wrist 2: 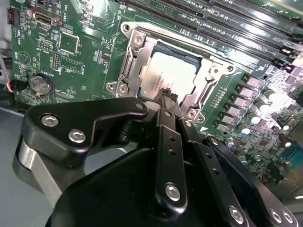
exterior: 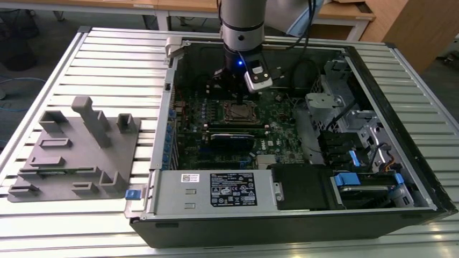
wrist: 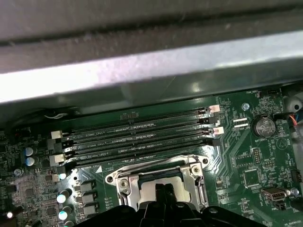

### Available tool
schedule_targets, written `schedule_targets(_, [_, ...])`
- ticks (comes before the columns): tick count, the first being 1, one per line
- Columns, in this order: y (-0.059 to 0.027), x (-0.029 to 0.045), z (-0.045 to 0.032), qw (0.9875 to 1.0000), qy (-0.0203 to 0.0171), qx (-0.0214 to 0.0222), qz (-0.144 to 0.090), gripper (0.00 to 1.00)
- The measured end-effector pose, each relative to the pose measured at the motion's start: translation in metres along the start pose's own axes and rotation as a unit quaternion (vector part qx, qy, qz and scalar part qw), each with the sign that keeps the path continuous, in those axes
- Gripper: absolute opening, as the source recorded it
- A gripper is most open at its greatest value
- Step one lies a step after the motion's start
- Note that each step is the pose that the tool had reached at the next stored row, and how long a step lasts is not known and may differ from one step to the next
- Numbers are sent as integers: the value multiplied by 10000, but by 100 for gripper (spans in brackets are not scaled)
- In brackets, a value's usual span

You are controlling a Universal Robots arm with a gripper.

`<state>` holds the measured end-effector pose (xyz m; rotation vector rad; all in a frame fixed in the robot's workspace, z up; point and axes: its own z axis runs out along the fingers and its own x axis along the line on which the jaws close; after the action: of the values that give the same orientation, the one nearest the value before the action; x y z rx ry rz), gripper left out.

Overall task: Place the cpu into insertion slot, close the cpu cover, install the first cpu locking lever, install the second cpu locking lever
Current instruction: 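Install the first cpu locking lever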

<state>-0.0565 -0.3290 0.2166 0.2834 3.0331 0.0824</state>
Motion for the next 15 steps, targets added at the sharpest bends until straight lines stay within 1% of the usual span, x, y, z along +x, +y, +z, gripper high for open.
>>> schedule_targets(2, [1, -1, -14, 10000, 0, 0, 0, 11])
schedule_targets(6, [-17, -5, -17, 10000, 2, -2, -21, 11])
schedule_targets(13, [-130, -20, -23, 10000, 4, -4, -49, 11])
schedule_targets(15, [-141, -22, -24, 10000, 3, -5, -51, 11])
